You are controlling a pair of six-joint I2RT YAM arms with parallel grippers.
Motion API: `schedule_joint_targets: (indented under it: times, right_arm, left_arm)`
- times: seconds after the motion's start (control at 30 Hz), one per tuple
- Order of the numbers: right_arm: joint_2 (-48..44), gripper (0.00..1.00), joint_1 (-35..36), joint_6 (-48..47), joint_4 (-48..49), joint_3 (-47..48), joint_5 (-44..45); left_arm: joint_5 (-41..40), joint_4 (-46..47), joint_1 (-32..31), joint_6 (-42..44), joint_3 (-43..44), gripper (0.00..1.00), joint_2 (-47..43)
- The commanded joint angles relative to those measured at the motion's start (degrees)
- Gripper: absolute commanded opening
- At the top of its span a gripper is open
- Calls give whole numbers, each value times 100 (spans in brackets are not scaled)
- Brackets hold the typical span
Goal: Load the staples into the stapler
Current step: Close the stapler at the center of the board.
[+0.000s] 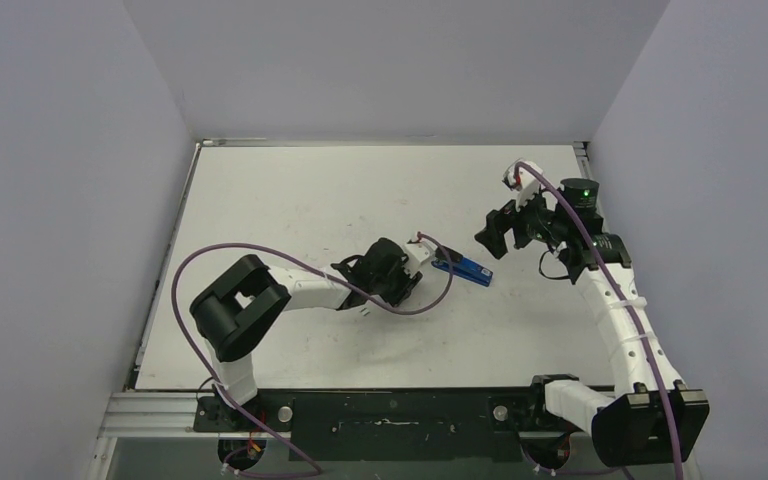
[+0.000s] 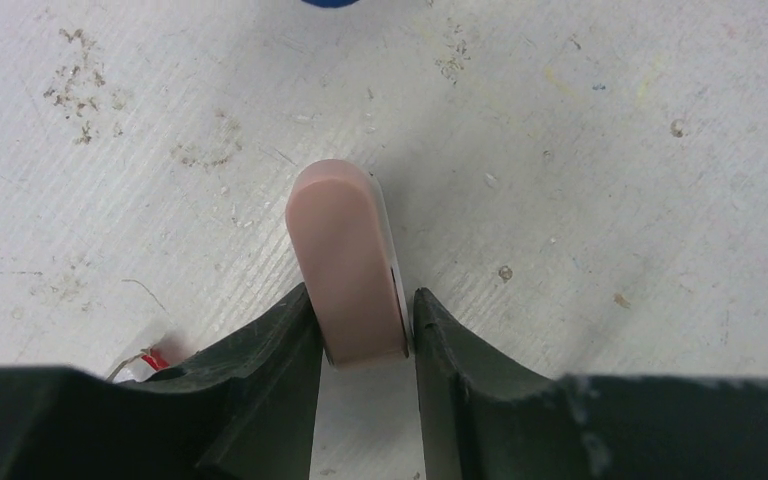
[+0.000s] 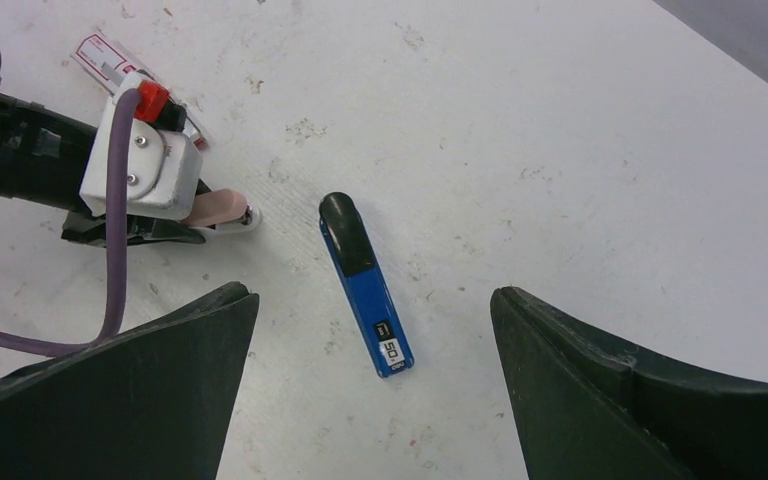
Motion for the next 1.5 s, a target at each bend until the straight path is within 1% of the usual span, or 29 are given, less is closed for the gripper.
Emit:
schedule_joint_targets:
  times: [0.0, 0.07, 0.17, 0.27, 0.33, 0.43, 0.53, 0.57, 0.6, 0.67, 0.73, 0.87, 0.97, 1.17, 1.47]
  right_arm:
    - [141, 90, -40, 483, 342, 68, -432]
    - [307, 90, -50, 597, 216, 178, -523]
    - [649, 90, -59, 233, -372, 538, -910]
    - [690, 90, -71, 272, -270, 455, -1279]
    - [702, 90, -74, 654, 81, 220, -1511]
    - [877, 90, -74, 1150, 444, -46, -1993]
    - [1034, 90, -65, 1870, 995, -237, -2411]
    - [1115, 90, -43, 2353, 1277, -276, -2560]
    - [1201, 90, -6, 2528, 1387, -299, -2701]
    - [1405, 90, 159, 3031, 1651, -312, -2919]
    - [1552, 90, 346, 3278, 1800, -323, -3027]
    - [1826, 90, 599, 3479, 1881, -312, -3076]
    - [2085, 90, 718, 3680, 1999, -237, -3376]
    - [2577, 90, 952, 3210, 1367, 248, -3711]
    - [2922, 90, 1189, 3126, 1332, 329, -3926]
  left_arm:
    - [393, -54, 129, 650, -116, 11, -219]
    - [557, -13, 170, 849, -134, 7, -383]
    - [932, 31, 311, 1086, -128, 0, -664]
    - [1400, 24, 470, 1322, -98, 0, -1016]
    - [1781, -183, 576, 1535, 33, 0, -1210]
    - [2377, -781, 705, 1771, 392, 0, -1339]
    - [2771, -1344, 711, 2103, 693, 0, -1436]
    - [2837, -1551, 711, 2212, 823, 0, -1435]
    - [2887, -1652, 711, 2269, 936, 0, -1432]
    - [2946, -1885, 712, 2480, 1125, 0, -1417]
    - [3006, -2034, 711, 2605, 1289, 0, -1404]
    - [3067, -2295, 693, 2717, 1643, 0, -1389]
    - [2994, -2551, 637, 2854, 1870, 0, -1361]
    - [2740, -2760, 548, 2956, 2028, 0, -1368]
    - [2438, -2640, 516, 3097, 1966, 0, -1397]
